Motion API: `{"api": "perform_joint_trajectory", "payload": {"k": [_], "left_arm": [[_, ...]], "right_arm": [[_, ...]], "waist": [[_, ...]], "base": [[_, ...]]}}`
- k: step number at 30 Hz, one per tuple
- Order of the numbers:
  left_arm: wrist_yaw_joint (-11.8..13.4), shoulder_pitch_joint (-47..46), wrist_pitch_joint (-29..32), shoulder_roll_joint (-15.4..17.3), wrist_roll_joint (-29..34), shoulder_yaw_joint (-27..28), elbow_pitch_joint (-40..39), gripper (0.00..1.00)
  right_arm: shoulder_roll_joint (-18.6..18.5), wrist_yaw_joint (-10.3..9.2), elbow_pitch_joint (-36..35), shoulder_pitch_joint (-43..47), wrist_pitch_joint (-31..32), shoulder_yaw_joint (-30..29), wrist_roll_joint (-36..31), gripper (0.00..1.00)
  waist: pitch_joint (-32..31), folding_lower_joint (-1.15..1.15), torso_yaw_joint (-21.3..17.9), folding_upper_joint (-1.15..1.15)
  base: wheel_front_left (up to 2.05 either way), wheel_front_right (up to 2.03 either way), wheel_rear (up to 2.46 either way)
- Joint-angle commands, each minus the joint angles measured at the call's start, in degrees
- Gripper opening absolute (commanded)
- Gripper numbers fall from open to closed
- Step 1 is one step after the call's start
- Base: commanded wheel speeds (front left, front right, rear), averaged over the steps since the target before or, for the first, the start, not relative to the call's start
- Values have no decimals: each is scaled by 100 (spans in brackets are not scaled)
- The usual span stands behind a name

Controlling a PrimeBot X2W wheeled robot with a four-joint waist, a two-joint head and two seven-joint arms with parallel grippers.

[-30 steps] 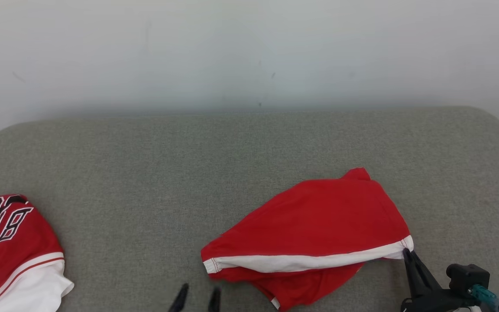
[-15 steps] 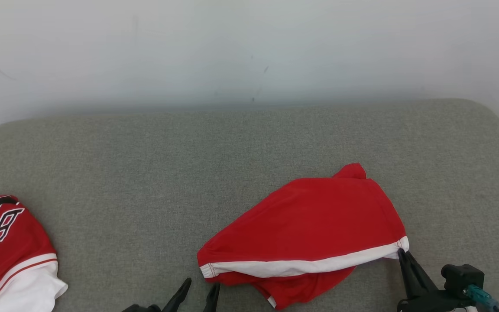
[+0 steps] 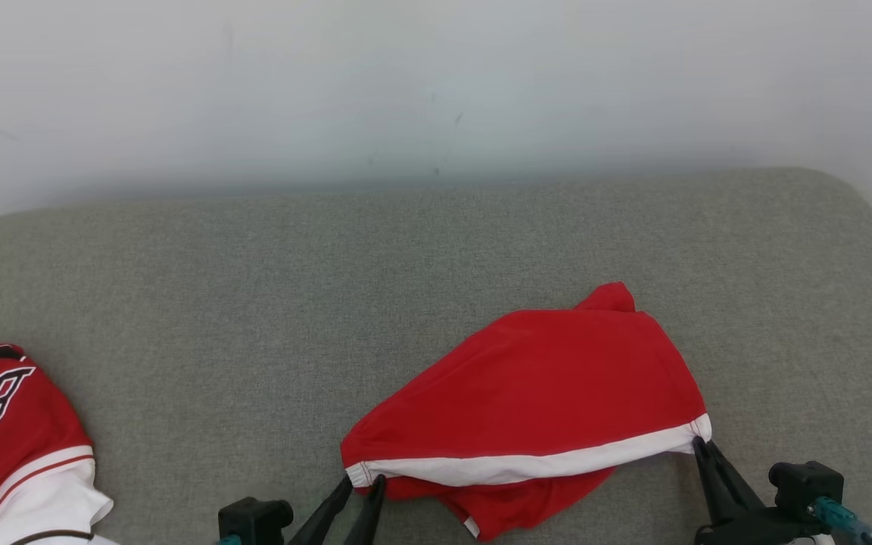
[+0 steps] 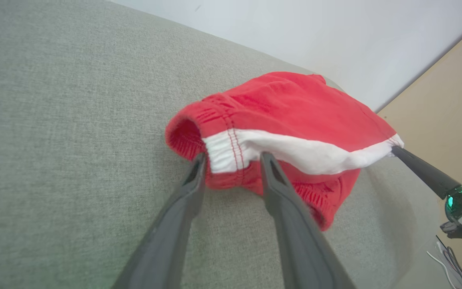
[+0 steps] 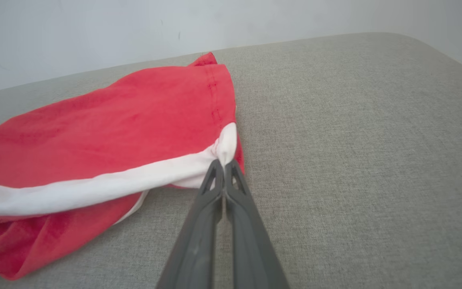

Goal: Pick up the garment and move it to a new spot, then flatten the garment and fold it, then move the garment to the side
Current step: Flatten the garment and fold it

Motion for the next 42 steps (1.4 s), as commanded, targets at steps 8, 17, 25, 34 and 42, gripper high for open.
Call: {"api": "perform_joint_trajectory", "payload": {"k": [8, 17, 25, 34, 42], "left_arm": [[6, -208, -114, 146, -304, -298, 49, 0], [6, -499, -147, 416, -473, -467, -565, 0], [6, -1343, -135, 928, -653, -704, -1238, 0], [6, -2824, 162, 1562, -1101, -1007, -1818, 0], [6, -4024, 432, 2109, -1611, -1405, -1987, 0]], "right_arm": [[-114, -13, 5, -2, -13, 78, 67, 0], [-217, -13, -298, -173, -13, 37, 277, 0], [-576, -13, -844, -658, -11, 143, 1282, 0], [-1628, -13, -1798, -1747, 1021, 902, 2416, 0], [-2651, -13, -2618, -2713, 2552, 1099, 3920, 0]], "waist": [[-88, 0, 15, 0], [-225, 0, 29, 0], [-437, 0, -89, 0], [-585, 0, -281, 0], [-623, 0, -382, 0]], "base": [[0, 0, 0], [0, 0, 0], [0, 0, 0], [0, 0, 0], [0, 0, 0]]}}
